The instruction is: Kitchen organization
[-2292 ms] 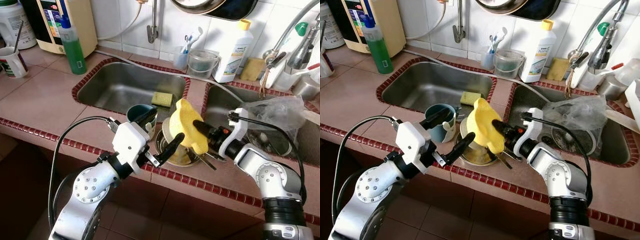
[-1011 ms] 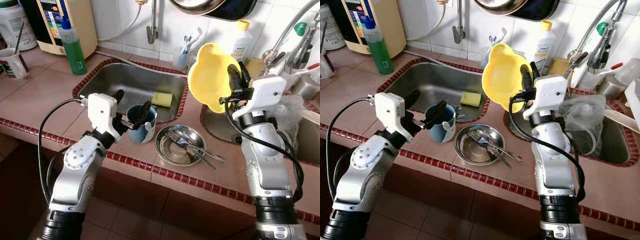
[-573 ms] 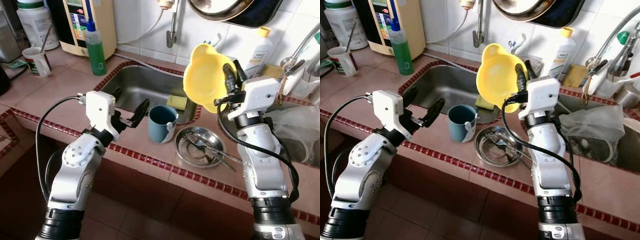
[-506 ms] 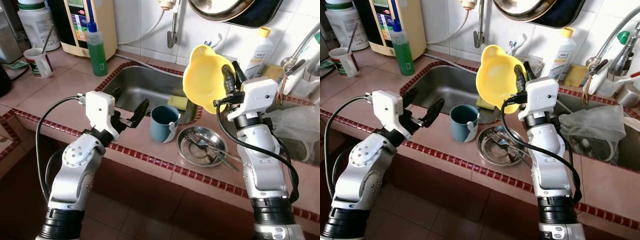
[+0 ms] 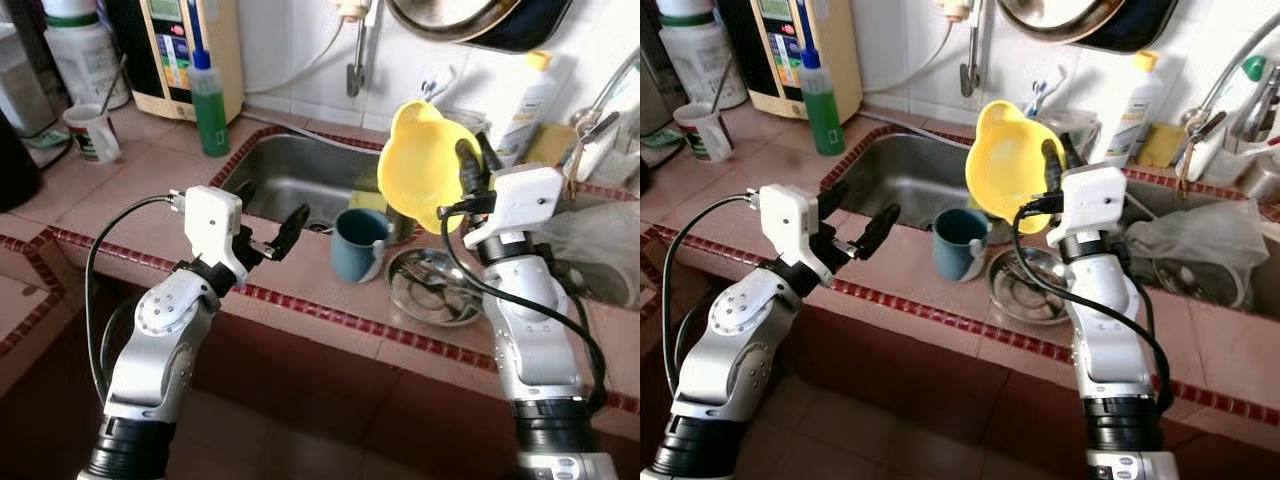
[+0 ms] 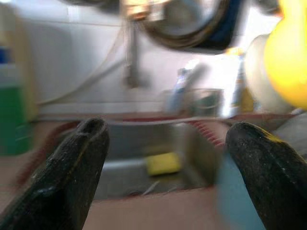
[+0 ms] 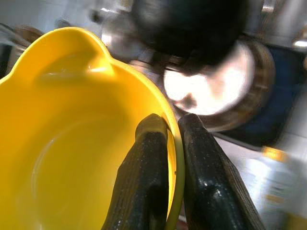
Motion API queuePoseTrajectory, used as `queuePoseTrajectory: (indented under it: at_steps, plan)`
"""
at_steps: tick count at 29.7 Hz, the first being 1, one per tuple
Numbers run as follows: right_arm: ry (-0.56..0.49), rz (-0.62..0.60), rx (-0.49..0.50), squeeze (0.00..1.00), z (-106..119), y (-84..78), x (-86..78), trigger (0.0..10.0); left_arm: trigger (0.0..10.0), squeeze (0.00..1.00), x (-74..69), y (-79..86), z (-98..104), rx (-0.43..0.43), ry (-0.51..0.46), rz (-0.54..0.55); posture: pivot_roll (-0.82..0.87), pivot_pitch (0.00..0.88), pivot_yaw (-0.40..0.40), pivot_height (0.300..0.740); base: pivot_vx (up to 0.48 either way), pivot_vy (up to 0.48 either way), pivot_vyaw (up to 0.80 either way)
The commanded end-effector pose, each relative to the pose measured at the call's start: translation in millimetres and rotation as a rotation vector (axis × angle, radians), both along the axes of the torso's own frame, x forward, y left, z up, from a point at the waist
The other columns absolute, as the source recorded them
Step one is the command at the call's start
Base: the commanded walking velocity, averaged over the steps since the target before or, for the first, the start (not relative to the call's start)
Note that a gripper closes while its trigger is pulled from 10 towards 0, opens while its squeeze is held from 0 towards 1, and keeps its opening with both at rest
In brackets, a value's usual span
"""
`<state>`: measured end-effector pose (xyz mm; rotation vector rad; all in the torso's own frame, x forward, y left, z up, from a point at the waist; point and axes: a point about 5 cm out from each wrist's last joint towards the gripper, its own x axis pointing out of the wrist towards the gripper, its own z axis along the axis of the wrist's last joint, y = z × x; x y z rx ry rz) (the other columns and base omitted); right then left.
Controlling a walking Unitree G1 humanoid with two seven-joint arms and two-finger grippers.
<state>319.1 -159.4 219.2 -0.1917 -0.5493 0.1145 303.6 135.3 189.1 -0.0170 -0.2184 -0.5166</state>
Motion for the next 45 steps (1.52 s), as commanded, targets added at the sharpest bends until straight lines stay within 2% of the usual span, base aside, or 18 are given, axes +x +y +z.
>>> queuePoseTrajectory:
  at_steps: [1, 8, 14, 22, 24, 26, 30, 38, 41, 45]
  plan:
    - [-0.031, 0.004, -0.011, 0.00, 5.5, 2.0, -0.8, 10.0, 10.0, 0.00, 0.1, -1.9, 2.3, -0.012, 0.001, -0.009, -0.03, 0.019, -0.021, 0.740, 0.000, 0.000, 0.00]
    - [-0.032, 0.000, -0.014, 0.00, 5.1, 1.9, -0.4, 10.0, 10.0, 0.00, -0.7, -3.7, 5.6, -0.044, -0.003, -0.029, -0.03, 0.020, -0.017, 0.740, 0.000, 0.000, 0.00]
    - [-0.029, -0.004, -0.016, 0.00, 3.6, 2.4, 0.1, 10.0, 10.0, 0.00, -2.3, -5.3, 7.9, 0.018, -0.040, -0.065, -0.03, 0.022, -0.015, 0.740, 0.066, 0.000, 0.00]
    - [-0.035, -0.021, -0.020, 0.00, 4.0, 1.3, 0.4, 10.0, 10.0, 0.00, -2.3, -5.1, 9.4, 0.030, -0.055, -0.072, -0.03, 0.020, -0.012, 0.740, 0.454, 0.000, 0.00]
    - [-0.027, -0.136, -0.001, 0.00, 2.6, -11.9, 1.4, 10.0, 10.0, 0.00, -2.0, -4.8, 9.5, 0.035, -0.056, -0.073, -0.03, 0.021, -0.010, 0.740, 0.480, 0.000, 0.00]
    - [-0.024, -0.169, 0.007, 0.00, 2.2, -15.9, 1.7, 10.0, 10.0, 0.00, -2.0, -4.7, 9.5, 0.036, -0.057, -0.073, -0.03, 0.021, -0.010, 0.740, 0.480, 0.000, 0.00]
    - [-0.008, -0.307, 0.058, 0.00, 0.2, -38.8, 1.6, 10.0, 10.0, 0.00, -1.8, -5.4, 8.3, 0.040, -0.055, -0.079, -0.04, 0.026, -0.005, 0.740, 0.480, 0.000, 0.00]
    - [-0.002, -0.330, 0.060, 0.00, -0.2, -44.3, 0.8, 10.0, 10.0, 0.00, -1.6, -7.6, 7.7, 0.036, -0.055, -0.084, -0.05, 0.029, -0.001, 0.740, 0.423, 0.000, 0.00]
    - [0.002, -0.333, 0.059, 0.00, -1.2, -43.9, 0.4, 10.0, 10.0, 0.00, -2.4, -8.6, 8.4, 0.003, -0.047, -0.094, -0.05, 0.030, 0.000, 0.740, 0.000, 0.000, 0.00]
    - [0.009, -0.328, 0.060, 0.00, -3.2, -42.0, -0.1, 10.0, 10.0, 0.00, -3.1, -8.0, 8.7, 0.000, -0.047, -0.092, -0.05, 0.035, 0.002, 0.740, 0.000, 0.000, 0.00]
